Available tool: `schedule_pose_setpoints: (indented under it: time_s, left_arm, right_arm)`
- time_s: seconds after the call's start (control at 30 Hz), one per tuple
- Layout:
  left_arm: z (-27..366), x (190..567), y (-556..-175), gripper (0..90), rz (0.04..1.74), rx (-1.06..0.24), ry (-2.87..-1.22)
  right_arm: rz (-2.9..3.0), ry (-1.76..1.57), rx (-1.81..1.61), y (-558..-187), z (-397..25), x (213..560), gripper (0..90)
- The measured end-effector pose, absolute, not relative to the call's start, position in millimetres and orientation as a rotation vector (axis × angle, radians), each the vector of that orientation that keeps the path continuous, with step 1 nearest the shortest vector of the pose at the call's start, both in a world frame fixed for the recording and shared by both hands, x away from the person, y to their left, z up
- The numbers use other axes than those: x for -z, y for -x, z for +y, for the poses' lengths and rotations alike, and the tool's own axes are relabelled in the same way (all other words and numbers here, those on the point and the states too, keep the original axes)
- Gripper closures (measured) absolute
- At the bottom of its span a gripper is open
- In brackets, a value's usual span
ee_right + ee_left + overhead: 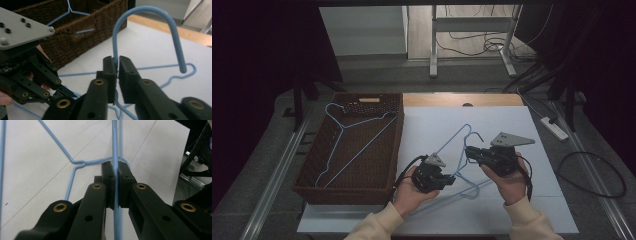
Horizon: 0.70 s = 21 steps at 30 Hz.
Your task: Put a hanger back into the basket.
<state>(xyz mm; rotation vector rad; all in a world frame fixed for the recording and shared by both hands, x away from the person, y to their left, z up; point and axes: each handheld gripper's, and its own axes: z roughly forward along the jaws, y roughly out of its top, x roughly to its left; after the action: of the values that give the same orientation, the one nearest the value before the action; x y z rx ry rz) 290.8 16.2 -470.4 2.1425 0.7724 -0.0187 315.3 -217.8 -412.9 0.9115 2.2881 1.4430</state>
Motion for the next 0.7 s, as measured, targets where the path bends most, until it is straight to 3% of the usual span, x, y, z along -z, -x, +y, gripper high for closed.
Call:
schedule_pose_setpoints:
  time_s: [0.1, 0.3, 0.7]
  left_arm:
    - [18.7, 467.2, -289.7, 85.7, 0.776, 0.011, -2.13]
    - [27.2, 454.2, -285.2, 85.7, 0.786, 0.018, -2.072]
    - [55.9, 425.5, -283.0, 85.7, 0.825, -0.03, -1.976]
  right_arm:
    - [2.241, -0.907, -1.471, -310.7, -224.0, 410.5, 61.8]
    - [2.173, -0.853, -1.512, -295.2, -242.1, 412.3, 46.7]
    - [2.109, -0.901, -1.485, -276.4, -280.1, 434.0, 37.1]
